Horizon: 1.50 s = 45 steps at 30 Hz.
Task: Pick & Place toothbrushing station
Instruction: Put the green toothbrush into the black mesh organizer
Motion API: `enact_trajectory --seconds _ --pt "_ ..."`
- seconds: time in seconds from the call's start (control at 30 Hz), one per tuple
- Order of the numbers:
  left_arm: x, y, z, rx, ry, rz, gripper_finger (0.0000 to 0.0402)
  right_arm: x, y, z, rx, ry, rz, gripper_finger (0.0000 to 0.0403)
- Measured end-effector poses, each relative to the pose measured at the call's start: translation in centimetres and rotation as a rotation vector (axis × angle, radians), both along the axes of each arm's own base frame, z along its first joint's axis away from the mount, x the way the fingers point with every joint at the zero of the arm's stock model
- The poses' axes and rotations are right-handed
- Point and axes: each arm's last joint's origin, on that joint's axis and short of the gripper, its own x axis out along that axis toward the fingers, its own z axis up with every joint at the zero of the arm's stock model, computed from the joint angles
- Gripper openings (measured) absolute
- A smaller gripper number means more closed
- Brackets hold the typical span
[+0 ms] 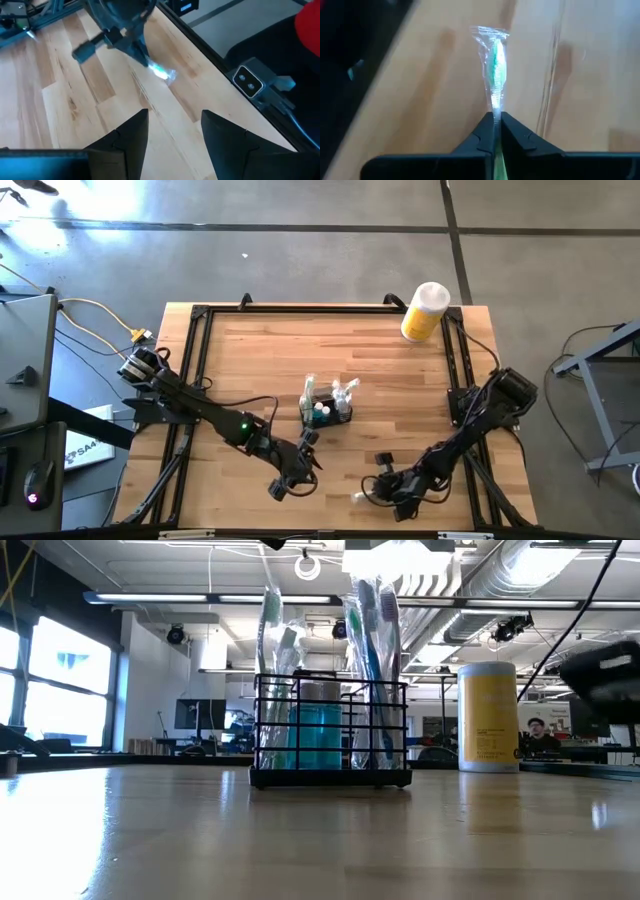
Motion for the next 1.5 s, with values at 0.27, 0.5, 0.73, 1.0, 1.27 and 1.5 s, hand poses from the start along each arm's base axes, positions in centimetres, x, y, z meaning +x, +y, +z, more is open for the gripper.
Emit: enact_trajectory --seconds 0.27,0.5,0.73,1.0,1.27,1.5 --pt "0.1 0.2 0.0 0.037 -0.020 0.062 0.0177 0.3 1.5 6.0 -0.159 -0.322 0.035 0.0004" --pt "0.7 0.0 0.8 0.021 -0.131 0.083 0.0177 0.5 2.1 9.6 -0.381 -0.644 -0.117 0.0001" --pt "1.4 -0.3 2.1 -0.022 -0.291 0.106 0.0177 2.4 1.1 12.1 -0.356 -0.817 -0.208 0.0001" --pt "2.1 -0.3 1.9 0.010 -0.371 0.192 0.0177 3.6 0.2 13.8 -0.349 -0.946 -0.148 0.0002" --pt "2.3 -0.3 2.4 0.015 -0.421 0.206 0.0177 4.8 -1.1 13.8 -0.350 -0.950 -0.157 0.0002" --pt "3.0 1.4 2.0 -0.005 -0.375 0.273 0.0177 5.0 -1.2 13.8 -0.338 -0.956 -0.128 0.0003"
